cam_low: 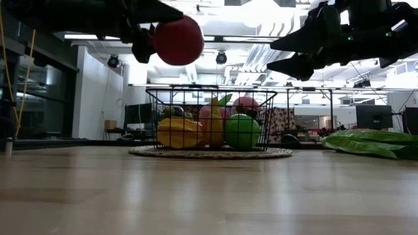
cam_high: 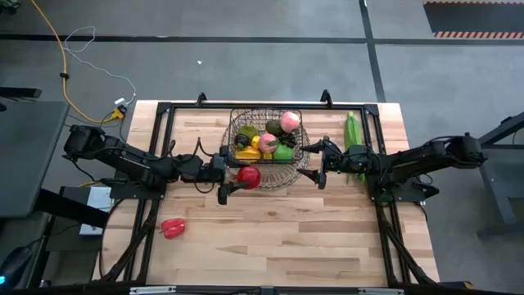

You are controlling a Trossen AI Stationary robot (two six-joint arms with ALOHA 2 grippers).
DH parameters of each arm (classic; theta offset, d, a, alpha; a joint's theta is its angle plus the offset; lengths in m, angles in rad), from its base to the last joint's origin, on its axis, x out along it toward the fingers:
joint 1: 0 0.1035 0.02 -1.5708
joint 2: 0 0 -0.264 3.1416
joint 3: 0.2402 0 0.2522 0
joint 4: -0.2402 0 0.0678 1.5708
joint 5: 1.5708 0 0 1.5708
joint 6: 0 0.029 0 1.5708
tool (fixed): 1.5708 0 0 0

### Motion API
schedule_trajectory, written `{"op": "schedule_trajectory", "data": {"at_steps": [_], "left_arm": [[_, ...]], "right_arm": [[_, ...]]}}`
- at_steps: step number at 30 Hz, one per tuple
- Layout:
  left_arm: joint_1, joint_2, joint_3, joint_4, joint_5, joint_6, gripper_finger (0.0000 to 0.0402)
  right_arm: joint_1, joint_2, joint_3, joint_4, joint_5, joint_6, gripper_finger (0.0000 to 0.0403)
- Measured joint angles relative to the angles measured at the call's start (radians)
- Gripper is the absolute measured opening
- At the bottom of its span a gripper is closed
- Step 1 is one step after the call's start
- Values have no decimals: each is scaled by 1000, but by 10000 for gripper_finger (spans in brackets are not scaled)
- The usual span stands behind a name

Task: Build produce basket
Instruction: Put the pomegranate into the black wire basket

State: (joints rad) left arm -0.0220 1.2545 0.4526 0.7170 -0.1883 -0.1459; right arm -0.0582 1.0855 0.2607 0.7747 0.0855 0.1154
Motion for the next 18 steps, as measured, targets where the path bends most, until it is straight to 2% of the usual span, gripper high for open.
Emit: {"op": "schedule_trajectory", "data": {"at_steps": [3,7,15,18], "left_arm": [[-10,1,0,-7,-9,7,290],[-50,1,0,-57,-67,118,290],[-187,1,0,-81,-330,509,290],[-223,1,0,-89,-397,641,290]], "right_arm": [[0,0,0,0,0,0,392],[0,0,0,0,0,-2,392],[0,0,0,0,0,-3,392],[0,0,0,0,0,-3,392]]}}
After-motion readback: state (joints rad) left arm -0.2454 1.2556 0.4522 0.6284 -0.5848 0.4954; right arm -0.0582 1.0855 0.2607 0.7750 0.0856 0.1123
